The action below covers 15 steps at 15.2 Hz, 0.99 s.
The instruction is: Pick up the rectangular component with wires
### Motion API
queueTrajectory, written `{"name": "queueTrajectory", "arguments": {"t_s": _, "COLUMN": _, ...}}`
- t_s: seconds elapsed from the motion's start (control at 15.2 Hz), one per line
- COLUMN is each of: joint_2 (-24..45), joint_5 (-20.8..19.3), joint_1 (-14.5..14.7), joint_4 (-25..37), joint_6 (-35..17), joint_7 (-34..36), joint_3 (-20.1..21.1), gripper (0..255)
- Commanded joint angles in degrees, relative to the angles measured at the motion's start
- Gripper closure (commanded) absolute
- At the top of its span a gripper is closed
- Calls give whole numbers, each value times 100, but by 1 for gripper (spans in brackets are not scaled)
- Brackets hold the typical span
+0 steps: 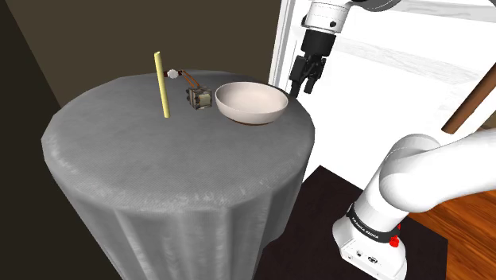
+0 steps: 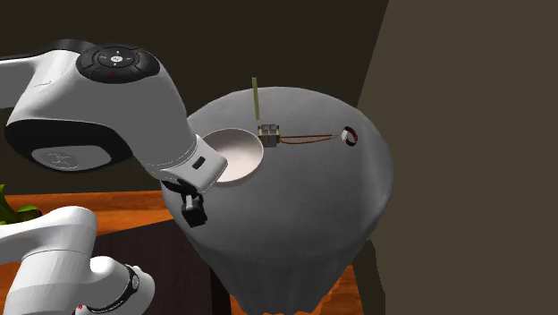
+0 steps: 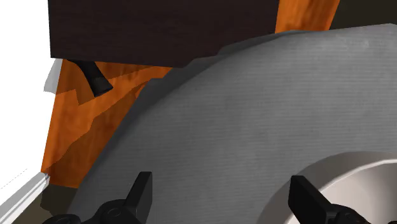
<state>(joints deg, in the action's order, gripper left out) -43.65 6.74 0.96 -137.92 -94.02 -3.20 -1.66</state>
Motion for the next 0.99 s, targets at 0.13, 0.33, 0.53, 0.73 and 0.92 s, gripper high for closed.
{"name": "queueTrajectory", "arguments": {"t_s": 0.13, "joint_2": 387, "joint_5": 84, "joint_1": 33, "joint_4": 252, "joint_6": -165, "joint_7": 278, "joint_3": 203, "gripper": 0}}
{"name": "queueTrajectory", "arguments": {"t_s": 0.33, "joint_2": 991, "joint_5": 154, "joint_1": 60, "joint_4": 690, "joint_6": -373, "joint_7": 693, "joint_3": 487, "gripper": 0}}
{"name": "queueTrajectory", "arguments": {"t_s": 0.53, "joint_2": 1618, "joint_5": 158, "joint_1": 68, "joint_4": 1196, "joint_6": -528, "joint_7": 1113, "joint_3": 747, "gripper": 0}}
{"name": "queueTrajectory", "arguments": {"t_s": 0.73, "joint_2": 2266, "joint_5": 94, "joint_1": 67, "joint_4": 1772, "joint_6": -625, "joint_7": 1542, "joint_3": 983, "gripper": 0}}
{"name": "queueTrajectory", "arguments": {"t_s": 0.92, "joint_2": 2937, "joint_5": -37, "joint_1": 70, "joint_4": 2422, "joint_6": -657, "joint_7": 1981, "joint_3": 1195, "gripper": 0}}
